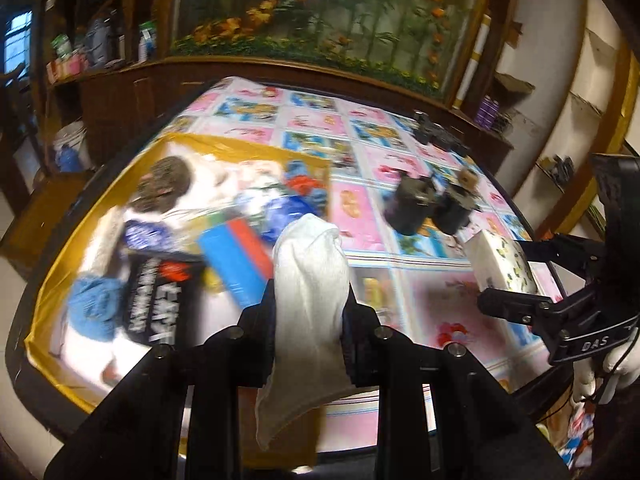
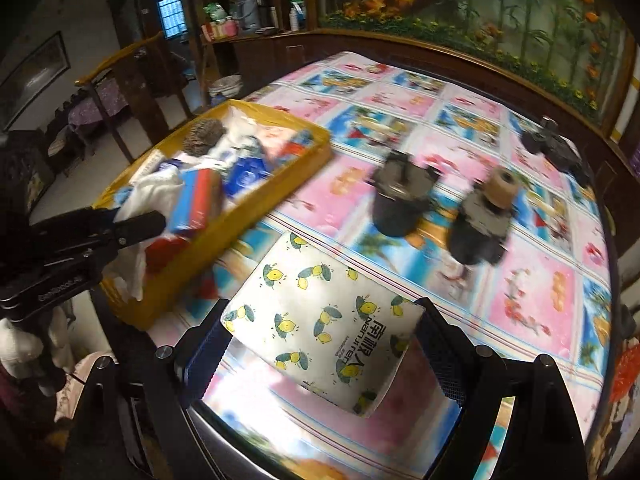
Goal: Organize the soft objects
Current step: 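Carry the cloth and tissue pack into the tray and open both grippers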
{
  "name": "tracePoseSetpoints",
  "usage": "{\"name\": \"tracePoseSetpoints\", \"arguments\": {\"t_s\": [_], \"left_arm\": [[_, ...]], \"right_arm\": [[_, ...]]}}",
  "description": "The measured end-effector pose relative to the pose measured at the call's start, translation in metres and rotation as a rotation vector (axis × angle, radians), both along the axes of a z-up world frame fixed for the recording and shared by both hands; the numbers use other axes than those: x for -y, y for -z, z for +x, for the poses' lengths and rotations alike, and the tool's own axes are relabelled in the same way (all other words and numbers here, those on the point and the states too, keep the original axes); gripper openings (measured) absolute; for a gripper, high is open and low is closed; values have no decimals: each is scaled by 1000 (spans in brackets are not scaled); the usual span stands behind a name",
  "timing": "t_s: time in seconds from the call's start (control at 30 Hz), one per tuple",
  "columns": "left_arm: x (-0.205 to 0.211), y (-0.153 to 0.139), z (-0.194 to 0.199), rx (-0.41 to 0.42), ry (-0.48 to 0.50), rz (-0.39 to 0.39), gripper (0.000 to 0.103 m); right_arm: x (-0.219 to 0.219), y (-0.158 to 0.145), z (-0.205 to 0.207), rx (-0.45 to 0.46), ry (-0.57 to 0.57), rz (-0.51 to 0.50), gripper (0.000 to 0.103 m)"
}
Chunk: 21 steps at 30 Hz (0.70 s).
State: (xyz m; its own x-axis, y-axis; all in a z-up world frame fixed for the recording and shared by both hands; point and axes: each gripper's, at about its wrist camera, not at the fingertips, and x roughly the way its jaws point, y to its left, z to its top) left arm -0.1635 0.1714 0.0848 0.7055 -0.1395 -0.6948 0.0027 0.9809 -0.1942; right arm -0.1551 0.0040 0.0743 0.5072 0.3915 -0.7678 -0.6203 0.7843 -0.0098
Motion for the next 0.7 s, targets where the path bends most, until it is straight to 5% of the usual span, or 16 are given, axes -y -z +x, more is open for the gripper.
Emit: {"name": "tracePoseSetpoints", "arguments": {"t_s": [0.17, 0.5, 0.6, 0.7], "left_arm": [[-38, 23, -3, -58, -76, -51, 24], [-56, 42, -5, -81, -79, -144, 25], [-62, 43, -10, -71, -72, -172, 31], [-67, 43, -16, -62, -63, -187, 50]], "right_arm": [[-52, 0, 12, -36, -74, 31, 89], [-130, 9, 57, -136, -132, 74, 89], [-157, 13, 71, -132, -136, 53, 89], [-187, 20, 83, -149, -139, 43, 89]]}}
